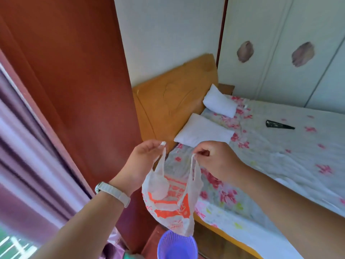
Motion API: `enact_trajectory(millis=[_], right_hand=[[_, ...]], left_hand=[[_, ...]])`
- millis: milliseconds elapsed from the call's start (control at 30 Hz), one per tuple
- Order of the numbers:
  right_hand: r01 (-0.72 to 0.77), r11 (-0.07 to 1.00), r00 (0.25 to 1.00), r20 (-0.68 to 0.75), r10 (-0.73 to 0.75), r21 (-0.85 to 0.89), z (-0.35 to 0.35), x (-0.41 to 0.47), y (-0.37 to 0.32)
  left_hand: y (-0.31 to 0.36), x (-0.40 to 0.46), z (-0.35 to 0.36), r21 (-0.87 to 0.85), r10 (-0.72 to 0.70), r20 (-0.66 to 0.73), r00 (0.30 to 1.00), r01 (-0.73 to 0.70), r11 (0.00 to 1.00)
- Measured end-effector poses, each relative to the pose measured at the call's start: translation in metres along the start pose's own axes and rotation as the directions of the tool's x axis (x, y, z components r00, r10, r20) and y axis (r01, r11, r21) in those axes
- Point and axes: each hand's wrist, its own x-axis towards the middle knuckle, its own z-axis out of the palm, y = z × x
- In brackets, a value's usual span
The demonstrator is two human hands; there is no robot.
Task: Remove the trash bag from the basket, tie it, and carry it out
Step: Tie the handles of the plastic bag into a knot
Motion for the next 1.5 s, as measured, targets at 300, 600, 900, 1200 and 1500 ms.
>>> enact_trajectory(millis=[300, 600, 900, 1200, 1500], right_hand=[[-0.079, 0.988, 0.996, -0.034, 0.085, 0.132, -0.039, 0.010, -0.070], [-0.151, 0.960, 0.984, -0.062, 0.170, 0.238, -0.048, 0.015, -0.096], [-0.109, 0.958, 0.990, -0.061, 0.129, 0.265, -0.047, 0.010, -0.108], [0.059, 0.993, 0.995, 0.077, -0.067, 0.104, -0.043, 0.005, -0.104], [0.083, 0.989, 0.996, 0.021, -0.086, 0.122, -0.058, 0.007, -0.069]], left_hand=[[0.065, -0.027, -0.001, -0.125, 0.081, 0.196, 0.977, -0.057, 0.990], [0.090, -0.033, 0.011, -0.131, -0.048, 0.490, 0.870, 0.129, 0.983], [0.076, -0.030, 0.026, -0.184, -0.200, 0.531, 0.824, 0.343, 0.921], [0.079, -0.028, 0.052, -0.246, -0.219, 0.226, 0.949, 0.273, 0.930], [0.089, -0.020, 0.056, -0.252, -0.185, 0.206, 0.961, 0.235, 0.939]])
